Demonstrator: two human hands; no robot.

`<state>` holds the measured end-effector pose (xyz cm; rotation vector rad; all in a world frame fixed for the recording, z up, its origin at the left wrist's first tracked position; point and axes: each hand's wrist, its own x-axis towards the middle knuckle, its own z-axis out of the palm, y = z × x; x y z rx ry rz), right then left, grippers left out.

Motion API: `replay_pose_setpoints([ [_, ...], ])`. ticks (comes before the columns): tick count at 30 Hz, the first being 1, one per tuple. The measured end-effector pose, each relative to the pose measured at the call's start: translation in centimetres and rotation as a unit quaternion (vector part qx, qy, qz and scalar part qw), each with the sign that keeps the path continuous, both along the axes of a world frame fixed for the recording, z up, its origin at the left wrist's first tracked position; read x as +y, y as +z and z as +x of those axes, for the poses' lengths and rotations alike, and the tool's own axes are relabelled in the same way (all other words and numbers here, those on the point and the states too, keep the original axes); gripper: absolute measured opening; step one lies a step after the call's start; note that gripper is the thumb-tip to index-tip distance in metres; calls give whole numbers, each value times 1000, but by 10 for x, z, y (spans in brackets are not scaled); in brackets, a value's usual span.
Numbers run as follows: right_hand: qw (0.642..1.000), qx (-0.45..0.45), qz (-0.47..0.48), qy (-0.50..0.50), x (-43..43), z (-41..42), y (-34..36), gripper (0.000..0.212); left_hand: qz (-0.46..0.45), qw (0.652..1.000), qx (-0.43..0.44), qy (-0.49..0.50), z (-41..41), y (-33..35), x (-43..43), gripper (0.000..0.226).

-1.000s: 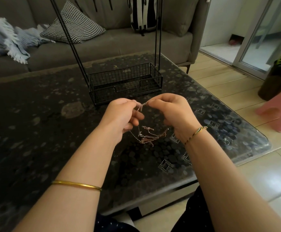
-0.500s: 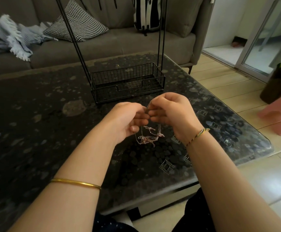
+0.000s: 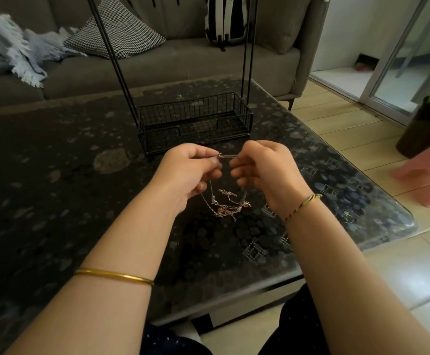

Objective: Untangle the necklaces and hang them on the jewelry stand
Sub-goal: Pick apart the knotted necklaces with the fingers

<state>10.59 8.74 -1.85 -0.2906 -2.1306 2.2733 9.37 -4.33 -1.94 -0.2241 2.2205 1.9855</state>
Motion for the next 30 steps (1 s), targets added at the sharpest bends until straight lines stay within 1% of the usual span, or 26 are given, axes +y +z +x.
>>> replay_pose_setpoints([
  [4, 999, -18, 19, 31, -1, 2, -2, 20, -13, 999, 28, -18, 0, 0, -2, 18],
  [8, 999, -10, 22, 40, 0, 2, -1, 14, -44, 997, 58, -36, 1, 2, 0, 20],
  [12, 998, -15, 42, 54, 0, 2, -2, 21, -73, 992, 84, -54, 1, 2, 0, 20],
  [15, 996, -12, 65, 61, 1, 1, -5, 15, -82, 990, 98, -64, 1, 2, 1, 20],
  [20, 995, -3, 89, 41, 2, 0, -6, 22, -79, 992, 84, -57, 1, 2, 6, 18],
  [26, 996, 25, 90, 4, 1, -1, -6, 17, -101, 990, 71, -61, 4, 2, 6, 14],
  [30, 994, 36, 103, -13, 2, 1, -4, 18, -99, 992, 59, -60, 4, 5, 7, 13],
])
